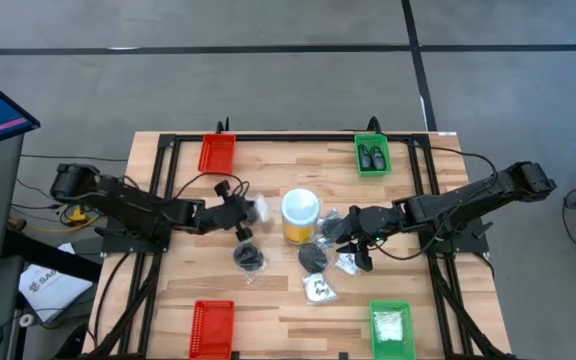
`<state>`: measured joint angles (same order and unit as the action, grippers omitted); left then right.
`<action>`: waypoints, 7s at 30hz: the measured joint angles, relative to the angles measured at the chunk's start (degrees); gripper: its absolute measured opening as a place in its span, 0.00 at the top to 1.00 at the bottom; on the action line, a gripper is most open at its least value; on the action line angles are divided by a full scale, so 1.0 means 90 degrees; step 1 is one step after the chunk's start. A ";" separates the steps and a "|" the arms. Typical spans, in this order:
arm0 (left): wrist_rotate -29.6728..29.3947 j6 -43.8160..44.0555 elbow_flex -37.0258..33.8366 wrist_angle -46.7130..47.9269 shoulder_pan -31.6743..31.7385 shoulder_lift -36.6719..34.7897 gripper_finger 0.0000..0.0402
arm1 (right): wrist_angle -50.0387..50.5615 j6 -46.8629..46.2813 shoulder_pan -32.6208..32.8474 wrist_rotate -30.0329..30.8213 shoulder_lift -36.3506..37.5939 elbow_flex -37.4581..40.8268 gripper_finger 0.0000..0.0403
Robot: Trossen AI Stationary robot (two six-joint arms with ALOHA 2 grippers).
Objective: Pick & Place Travel size toiletries
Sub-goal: Put the white cotton pack into the bottom green bin
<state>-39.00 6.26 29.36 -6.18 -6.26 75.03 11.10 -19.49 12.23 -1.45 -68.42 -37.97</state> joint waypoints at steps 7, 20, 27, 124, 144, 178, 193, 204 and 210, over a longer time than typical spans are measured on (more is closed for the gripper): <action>-0.0098 -0.0200 0.0000 -0.0009 -0.0010 -0.1055 1.00 | -0.0373 0.0068 -0.0002 0.0001 -0.0002 0.0001 0.72; -0.0339 -0.0807 0.0000 -0.0704 -0.0372 -0.2186 1.00 | -0.1285 0.0721 -0.0044 0.0001 -0.0005 -0.0183 0.72; -0.0337 -0.1579 0.0000 -0.1640 -0.0750 -0.2259 1.00 | -0.1310 0.1243 0.0012 0.0000 -0.0002 -0.0677 0.72; 0.2161 -0.5764 0.1566 -0.4947 -0.1158 0.0211 1.00 | -0.3298 0.1783 -0.0612 -0.0790 -0.0029 -0.1072 0.94; 0.0856 -0.5756 0.1564 -0.4936 -0.1212 0.0211 0.95 | -0.3037 0.2237 -0.0474 -0.0498 0.0029 -0.1072 1.00; -0.0617 -0.5595 0.1559 -0.4878 -0.1776 0.0206 0.87 | 0.2542 -0.0904 0.2381 0.0525 0.1426 -0.1067 1.00; -0.0617 -0.5474 0.1559 -0.4849 -0.1773 0.0206 0.87 | 0.3118 -0.4057 0.4523 0.0841 0.1097 -0.1072 1.00; -0.0867 -0.5472 0.1559 -0.4825 -0.1773 0.0206 0.87 | 0.2783 -0.4845 0.4902 0.0832 0.0256 -0.1072 1.00; -0.1004 -0.5472 0.1559 -0.4746 -0.1773 0.0206 0.87 | 0.2334 -0.5032 0.5093 0.0877 0.0172 -0.1072 1.00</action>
<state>-48.03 -42.98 43.40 -48.89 -22.22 76.88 32.11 -64.78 58.07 6.44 -66.87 -47.62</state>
